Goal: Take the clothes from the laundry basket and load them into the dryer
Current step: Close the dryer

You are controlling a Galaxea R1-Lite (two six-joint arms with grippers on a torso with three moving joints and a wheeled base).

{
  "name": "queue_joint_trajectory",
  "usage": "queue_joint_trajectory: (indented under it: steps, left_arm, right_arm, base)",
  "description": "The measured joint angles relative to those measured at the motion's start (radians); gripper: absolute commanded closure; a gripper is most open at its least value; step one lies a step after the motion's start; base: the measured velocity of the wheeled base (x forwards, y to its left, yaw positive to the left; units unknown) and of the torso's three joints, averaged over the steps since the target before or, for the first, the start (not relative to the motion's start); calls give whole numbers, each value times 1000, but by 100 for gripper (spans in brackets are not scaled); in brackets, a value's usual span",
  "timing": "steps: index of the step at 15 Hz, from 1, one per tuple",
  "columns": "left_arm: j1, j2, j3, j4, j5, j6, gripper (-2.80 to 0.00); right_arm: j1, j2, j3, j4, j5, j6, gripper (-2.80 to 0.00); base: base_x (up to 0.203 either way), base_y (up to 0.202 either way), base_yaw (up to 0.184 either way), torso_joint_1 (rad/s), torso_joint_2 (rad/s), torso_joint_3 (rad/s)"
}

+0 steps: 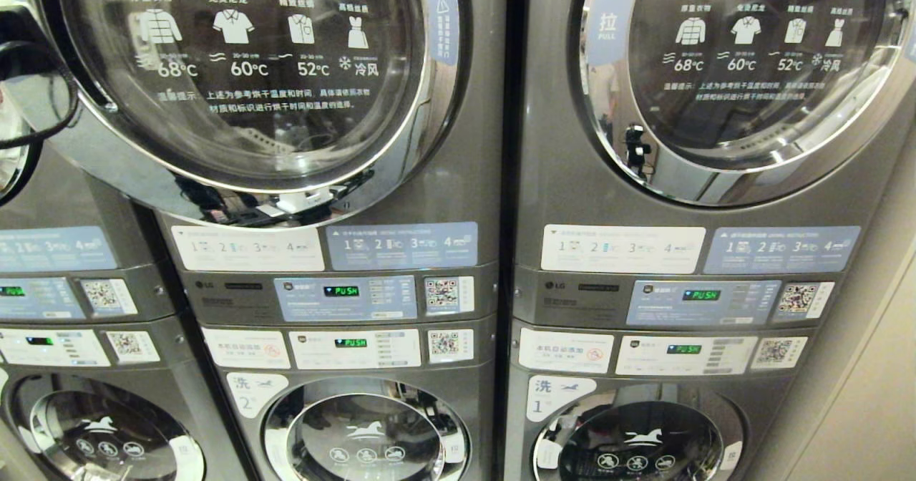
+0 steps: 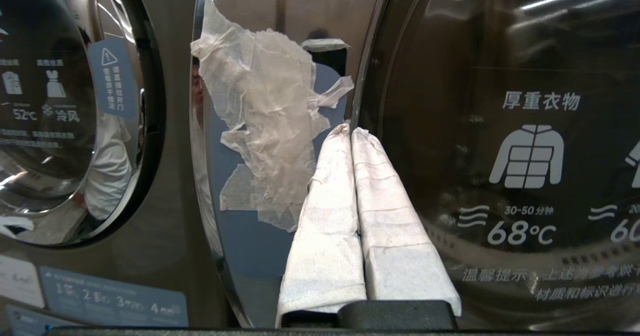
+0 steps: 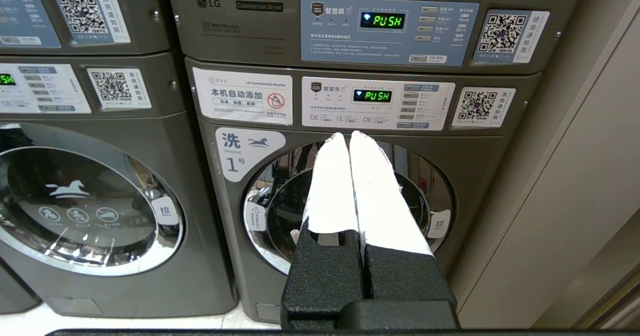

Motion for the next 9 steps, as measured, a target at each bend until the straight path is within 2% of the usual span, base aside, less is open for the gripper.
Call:
queue_joint_trajectory:
  steps: [6, 9]
  left_arm:
    - [61, 271, -266, -106, -5, -67, 0]
    - [76, 387, -358, -162, -43, -157, 0]
  right_arm:
    - [0, 0, 0, 0, 0, 0, 0]
    - [-1, 0, 0, 0, 0, 0, 0]
  base:
    - [0, 0, 0, 0, 0, 0]
    - [0, 0, 0, 0, 0, 0]
